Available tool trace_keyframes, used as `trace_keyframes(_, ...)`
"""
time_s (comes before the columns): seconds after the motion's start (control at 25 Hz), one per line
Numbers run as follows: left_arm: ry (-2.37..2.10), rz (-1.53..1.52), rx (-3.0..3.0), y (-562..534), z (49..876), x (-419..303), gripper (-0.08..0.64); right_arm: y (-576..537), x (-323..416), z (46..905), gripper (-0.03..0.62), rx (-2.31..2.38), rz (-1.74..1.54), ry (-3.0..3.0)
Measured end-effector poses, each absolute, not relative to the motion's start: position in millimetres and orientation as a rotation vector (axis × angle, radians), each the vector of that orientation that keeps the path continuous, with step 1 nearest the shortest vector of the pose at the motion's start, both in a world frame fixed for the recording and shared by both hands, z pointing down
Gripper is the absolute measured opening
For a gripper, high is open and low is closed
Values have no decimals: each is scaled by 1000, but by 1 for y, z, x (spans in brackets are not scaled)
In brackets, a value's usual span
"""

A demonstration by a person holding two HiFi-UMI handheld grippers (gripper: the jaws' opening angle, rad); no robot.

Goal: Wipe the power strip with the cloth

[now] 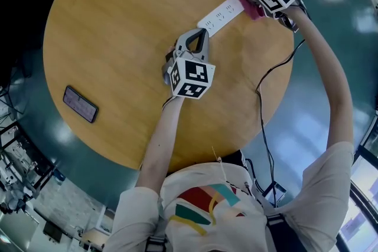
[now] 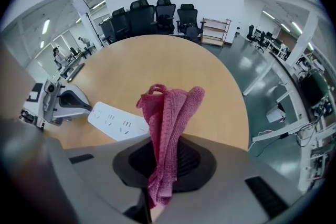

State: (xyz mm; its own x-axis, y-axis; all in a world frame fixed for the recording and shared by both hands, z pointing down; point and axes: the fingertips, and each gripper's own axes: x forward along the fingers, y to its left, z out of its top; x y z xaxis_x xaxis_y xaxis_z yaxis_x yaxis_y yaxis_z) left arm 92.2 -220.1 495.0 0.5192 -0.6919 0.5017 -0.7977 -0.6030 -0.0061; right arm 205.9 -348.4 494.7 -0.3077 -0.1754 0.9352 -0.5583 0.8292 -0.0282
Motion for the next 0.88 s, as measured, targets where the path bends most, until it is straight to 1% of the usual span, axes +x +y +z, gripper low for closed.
trace_keyframes(0.12, -1272, 534, 2437, -221, 480, 77, 41, -346, 210, 485, 40, 642, 353, -1855)
trace_keyframes(0.2, -1342, 465, 2447, -224, 454, 66, 41, -335, 197, 463, 40, 687, 339, -1922)
trace_keyframes(0.4, -1446, 312, 2521, -216, 391, 49, 41, -280, 125, 392, 40, 800, 268, -2209)
trace_keyframes(0.56, -1541, 162, 2521, -190, 340, 19, 41, -224, 74, 337, 40, 955, 174, -2395)
trace_keyframes(0.72, -1624, -39, 2477, -150, 280, -17, 41, -168, 65, 279, 40, 1215, 147, -2512)
trace_keyframes(0.88, -1658, -183, 2467, -105, 248, -48, 41, -105, 60, 260, 40, 1425, 224, -2597)
